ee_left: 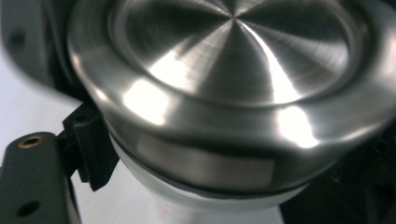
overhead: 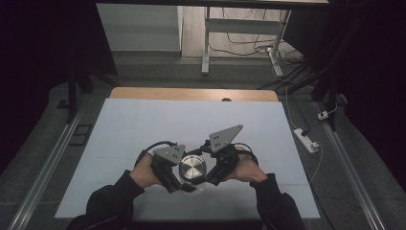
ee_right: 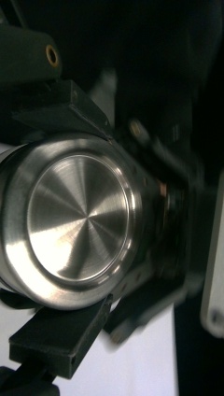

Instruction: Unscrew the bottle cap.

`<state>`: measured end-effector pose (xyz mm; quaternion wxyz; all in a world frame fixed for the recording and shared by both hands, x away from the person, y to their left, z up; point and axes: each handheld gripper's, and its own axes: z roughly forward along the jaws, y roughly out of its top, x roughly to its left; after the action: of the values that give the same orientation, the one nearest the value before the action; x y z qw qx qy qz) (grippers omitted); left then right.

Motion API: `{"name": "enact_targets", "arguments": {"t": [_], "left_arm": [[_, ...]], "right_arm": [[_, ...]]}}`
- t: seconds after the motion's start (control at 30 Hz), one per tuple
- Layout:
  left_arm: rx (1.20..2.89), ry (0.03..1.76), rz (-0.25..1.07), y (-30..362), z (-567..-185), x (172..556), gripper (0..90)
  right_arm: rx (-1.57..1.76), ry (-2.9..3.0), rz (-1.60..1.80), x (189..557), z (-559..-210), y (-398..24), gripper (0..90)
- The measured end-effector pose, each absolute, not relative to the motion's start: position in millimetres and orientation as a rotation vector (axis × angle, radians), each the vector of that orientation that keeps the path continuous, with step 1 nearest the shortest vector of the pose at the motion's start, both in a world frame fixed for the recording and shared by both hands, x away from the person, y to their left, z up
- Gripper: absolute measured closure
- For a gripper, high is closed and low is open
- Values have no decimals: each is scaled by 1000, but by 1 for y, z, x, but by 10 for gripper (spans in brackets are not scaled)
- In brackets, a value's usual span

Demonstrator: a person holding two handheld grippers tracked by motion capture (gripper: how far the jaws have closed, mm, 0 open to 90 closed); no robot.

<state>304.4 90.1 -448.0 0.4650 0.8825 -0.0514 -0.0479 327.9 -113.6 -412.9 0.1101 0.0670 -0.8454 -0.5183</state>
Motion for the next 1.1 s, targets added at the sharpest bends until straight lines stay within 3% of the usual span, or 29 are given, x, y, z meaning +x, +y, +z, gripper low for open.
{"name": "enact_targets", "arguments": {"t": [0.1, 0.27, 0.4, 0.5, 0.63, 0.7, 0.8, 1.1], "left_arm": [[2177, -107, -108, 89, -451, 306, 152], [2181, 151, 21, 98, -451, 318, 152], [2167, 382, 126, 102, -453, 326, 152], [2159, 422, 133, 103, -455, 328, 152], [2157, 412, 136, 101, -452, 326, 152], [2156, 407, 133, 100, -451, 324, 152], [2160, 360, 102, 101, -450, 324, 152], [2117, -23, -121, 95, -445, 311, 152]], "right_arm": [[219, -2454, -1489, 329, -418, -113, 142], [-17, -2613, -1534, 330, -405, -114, 26], [-325, -2761, -1567, 332, -397, -114, 11], [-471, -2796, -1610, 331, -399, -108, 54], [-537, -2849, -1618, 326, -408, -95, 103], [-540, -2879, -1613, 324, -411, -91, 169], [-482, -2875, -1609, 322, -411, -91, 185], [57, -2572, -1547, 326, -405, -112, 185]]}}
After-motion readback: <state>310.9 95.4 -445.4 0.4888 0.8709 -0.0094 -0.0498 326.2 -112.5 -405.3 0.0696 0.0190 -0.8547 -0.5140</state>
